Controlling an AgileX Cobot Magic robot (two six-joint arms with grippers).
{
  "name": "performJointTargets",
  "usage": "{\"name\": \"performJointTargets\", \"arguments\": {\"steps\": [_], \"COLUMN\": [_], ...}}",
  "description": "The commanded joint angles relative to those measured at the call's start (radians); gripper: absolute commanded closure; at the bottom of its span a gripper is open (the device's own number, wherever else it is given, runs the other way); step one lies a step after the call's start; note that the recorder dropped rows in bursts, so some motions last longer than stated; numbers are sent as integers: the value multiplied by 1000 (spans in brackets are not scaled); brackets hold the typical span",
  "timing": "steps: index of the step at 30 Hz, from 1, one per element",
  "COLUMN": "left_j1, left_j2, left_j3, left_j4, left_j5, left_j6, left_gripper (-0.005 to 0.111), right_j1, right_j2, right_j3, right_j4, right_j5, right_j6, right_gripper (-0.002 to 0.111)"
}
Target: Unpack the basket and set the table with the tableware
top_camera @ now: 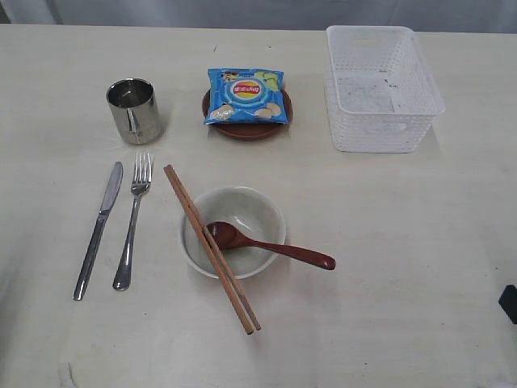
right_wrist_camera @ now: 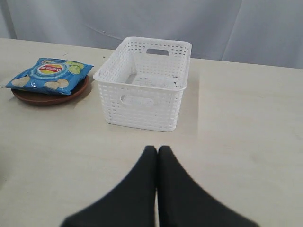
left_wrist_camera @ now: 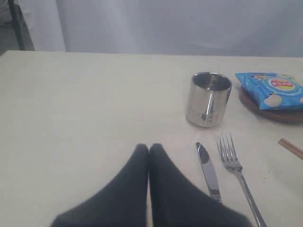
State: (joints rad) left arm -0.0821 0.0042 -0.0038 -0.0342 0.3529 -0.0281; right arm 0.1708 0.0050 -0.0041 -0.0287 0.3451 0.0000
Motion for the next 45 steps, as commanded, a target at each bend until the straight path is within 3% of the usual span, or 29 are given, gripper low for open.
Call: {"name": "performJointTargets", "arguments": {"steps": [1,45], "left_j1": [3,3], "left_j2": [-4,-4], "left_j3": [4,4], "left_j4": [4,4], "left_j5": [-10,-10], "left_j6": [3,3], "left_gripper": [107,107], "right_j1": [-6,-53], "right_j2": [-5,-5], "right_j3": [4,4], "right_j4": [-15,-21], "right_j5": [0,-3], "right_j6": [0,11], "right_gripper": [109,109]}}
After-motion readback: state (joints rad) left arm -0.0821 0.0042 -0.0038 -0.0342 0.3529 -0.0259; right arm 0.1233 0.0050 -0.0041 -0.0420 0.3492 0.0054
